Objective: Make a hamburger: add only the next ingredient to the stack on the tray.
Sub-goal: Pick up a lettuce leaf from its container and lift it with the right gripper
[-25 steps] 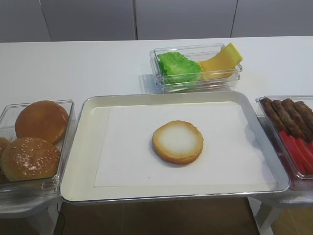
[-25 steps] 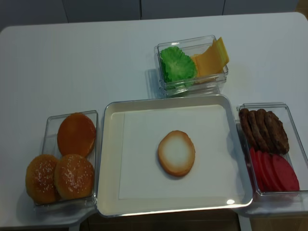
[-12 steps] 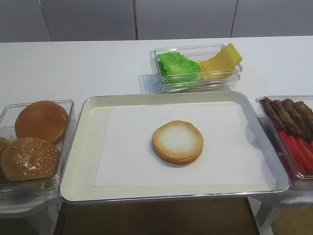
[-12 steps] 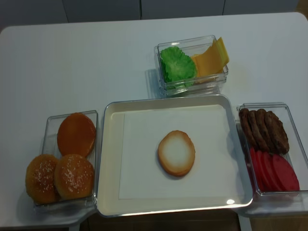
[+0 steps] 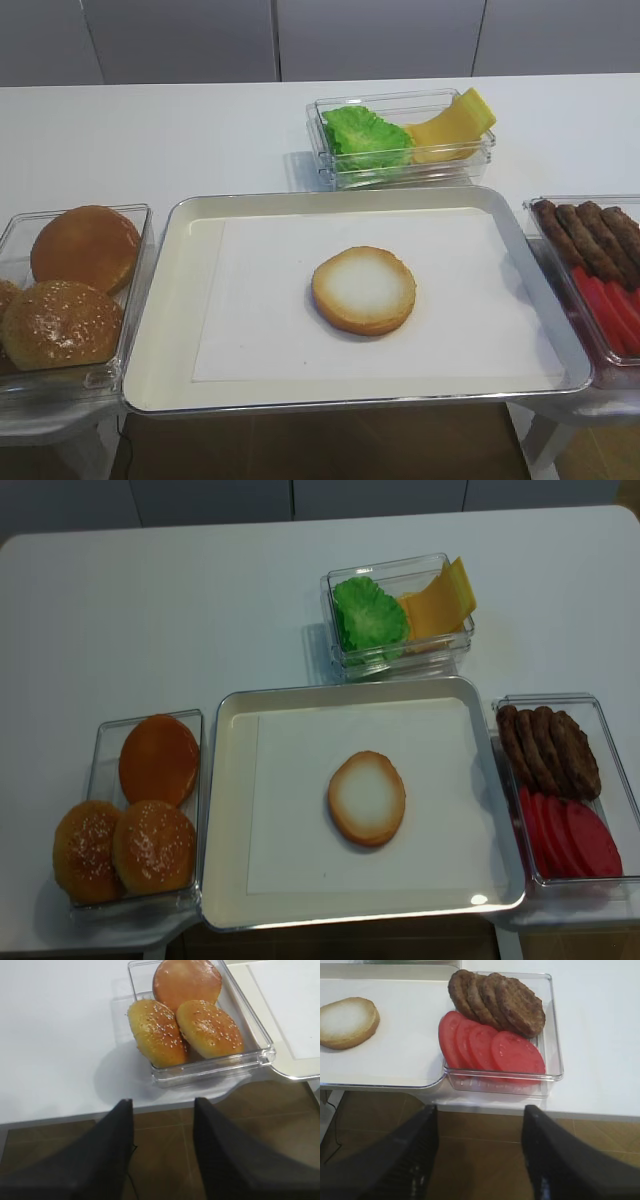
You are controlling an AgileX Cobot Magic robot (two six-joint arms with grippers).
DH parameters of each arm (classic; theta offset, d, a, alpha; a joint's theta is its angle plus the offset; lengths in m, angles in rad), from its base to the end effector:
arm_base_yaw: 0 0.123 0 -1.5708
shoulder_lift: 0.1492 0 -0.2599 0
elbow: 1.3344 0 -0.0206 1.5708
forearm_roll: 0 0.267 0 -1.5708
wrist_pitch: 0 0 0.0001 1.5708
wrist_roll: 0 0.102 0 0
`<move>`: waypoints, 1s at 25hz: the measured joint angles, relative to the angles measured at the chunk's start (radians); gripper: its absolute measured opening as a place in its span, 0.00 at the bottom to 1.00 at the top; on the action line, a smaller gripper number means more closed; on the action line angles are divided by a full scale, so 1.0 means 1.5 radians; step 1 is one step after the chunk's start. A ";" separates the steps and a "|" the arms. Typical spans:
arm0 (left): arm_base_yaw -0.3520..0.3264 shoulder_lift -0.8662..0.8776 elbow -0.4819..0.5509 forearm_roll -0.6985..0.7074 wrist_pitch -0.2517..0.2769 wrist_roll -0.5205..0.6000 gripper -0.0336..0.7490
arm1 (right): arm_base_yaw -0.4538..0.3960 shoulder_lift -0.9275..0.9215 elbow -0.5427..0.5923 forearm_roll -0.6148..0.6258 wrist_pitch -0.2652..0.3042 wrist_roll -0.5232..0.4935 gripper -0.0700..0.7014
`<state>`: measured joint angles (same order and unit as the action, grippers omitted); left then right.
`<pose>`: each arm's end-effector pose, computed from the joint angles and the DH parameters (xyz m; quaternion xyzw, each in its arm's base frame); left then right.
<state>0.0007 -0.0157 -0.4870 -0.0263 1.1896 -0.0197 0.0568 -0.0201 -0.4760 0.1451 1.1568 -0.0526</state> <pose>0.0370 -0.0025 0.2656 -0.0077 0.8843 -0.0175 0.4665 0.0380 0.0157 0.2661 -0.0540 0.8743 0.0732 0.4768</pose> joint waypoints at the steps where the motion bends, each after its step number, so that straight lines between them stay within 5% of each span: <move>1: 0.000 0.000 0.000 0.000 0.000 0.000 0.43 | 0.000 0.000 0.000 0.000 0.000 0.000 0.62; 15: 0.000 0.000 0.000 0.000 0.000 0.000 0.43 | 0.000 0.008 -0.014 0.057 -0.041 0.024 0.62; 25: 0.000 0.000 0.000 0.000 0.000 0.000 0.43 | 0.000 0.230 -0.080 0.058 -0.112 0.026 0.62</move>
<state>0.0007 -0.0157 -0.4870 -0.0263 1.1896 -0.0197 0.0568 0.3249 -0.5963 0.2322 0.9891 -0.0138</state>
